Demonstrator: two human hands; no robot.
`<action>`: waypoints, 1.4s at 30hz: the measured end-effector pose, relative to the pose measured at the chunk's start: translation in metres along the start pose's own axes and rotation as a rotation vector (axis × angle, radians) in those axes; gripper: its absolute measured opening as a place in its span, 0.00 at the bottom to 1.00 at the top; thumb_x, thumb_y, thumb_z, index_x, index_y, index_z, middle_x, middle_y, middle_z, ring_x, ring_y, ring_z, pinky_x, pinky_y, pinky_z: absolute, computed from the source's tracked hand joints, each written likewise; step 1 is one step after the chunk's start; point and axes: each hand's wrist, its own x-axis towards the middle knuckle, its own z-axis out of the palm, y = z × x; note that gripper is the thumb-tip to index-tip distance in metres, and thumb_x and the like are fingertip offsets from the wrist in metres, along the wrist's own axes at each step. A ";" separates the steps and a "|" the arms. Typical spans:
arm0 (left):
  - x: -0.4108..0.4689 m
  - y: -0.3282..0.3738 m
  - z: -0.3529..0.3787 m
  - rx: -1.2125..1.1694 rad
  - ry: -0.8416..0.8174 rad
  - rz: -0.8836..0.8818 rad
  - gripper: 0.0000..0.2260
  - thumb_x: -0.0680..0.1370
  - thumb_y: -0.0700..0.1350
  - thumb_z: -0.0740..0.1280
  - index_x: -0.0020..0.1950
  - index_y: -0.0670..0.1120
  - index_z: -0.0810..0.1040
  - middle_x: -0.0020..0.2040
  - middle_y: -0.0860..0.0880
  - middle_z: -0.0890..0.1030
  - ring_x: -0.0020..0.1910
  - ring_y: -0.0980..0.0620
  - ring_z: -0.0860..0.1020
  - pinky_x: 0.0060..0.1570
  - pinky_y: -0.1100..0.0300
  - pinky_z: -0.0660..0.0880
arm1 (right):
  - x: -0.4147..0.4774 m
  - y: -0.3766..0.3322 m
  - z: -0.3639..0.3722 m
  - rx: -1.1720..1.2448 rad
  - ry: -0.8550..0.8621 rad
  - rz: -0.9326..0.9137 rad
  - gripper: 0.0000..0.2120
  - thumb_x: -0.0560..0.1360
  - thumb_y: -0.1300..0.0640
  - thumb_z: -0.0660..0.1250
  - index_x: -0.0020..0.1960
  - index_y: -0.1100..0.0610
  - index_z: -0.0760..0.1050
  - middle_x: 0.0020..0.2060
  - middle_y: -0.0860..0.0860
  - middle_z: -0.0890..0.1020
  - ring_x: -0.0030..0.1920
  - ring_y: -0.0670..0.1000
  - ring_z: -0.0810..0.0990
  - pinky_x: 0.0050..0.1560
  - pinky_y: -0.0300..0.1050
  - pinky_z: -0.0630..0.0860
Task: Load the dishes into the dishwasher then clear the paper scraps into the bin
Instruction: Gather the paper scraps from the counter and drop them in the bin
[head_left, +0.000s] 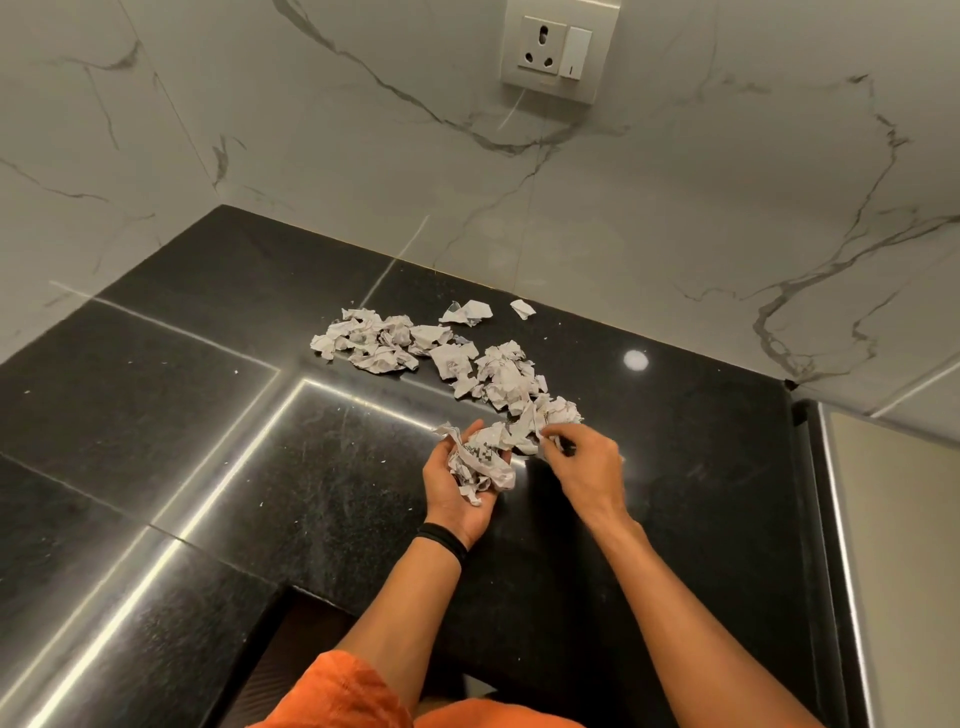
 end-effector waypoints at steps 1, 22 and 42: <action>-0.001 0.001 -0.001 -0.002 -0.004 0.003 0.20 0.83 0.52 0.56 0.62 0.40 0.80 0.58 0.36 0.83 0.53 0.40 0.84 0.57 0.47 0.77 | 0.000 -0.009 0.001 0.096 0.008 -0.014 0.08 0.76 0.57 0.73 0.54 0.50 0.85 0.49 0.42 0.85 0.51 0.41 0.82 0.54 0.38 0.77; -0.008 0.060 -0.036 -0.227 0.018 0.154 0.21 0.82 0.52 0.57 0.64 0.39 0.79 0.65 0.36 0.79 0.65 0.38 0.77 0.63 0.45 0.74 | 0.046 -0.062 0.084 -0.146 -0.405 -0.329 0.14 0.78 0.61 0.70 0.63 0.55 0.81 0.57 0.53 0.82 0.57 0.53 0.80 0.60 0.49 0.75; 0.019 0.035 0.007 -0.116 -0.025 0.091 0.20 0.83 0.52 0.55 0.61 0.41 0.80 0.49 0.39 0.84 0.49 0.41 0.84 0.51 0.46 0.81 | 0.004 -0.084 0.038 0.302 -0.198 -0.234 0.06 0.74 0.58 0.76 0.50 0.53 0.86 0.41 0.38 0.84 0.46 0.38 0.82 0.48 0.31 0.76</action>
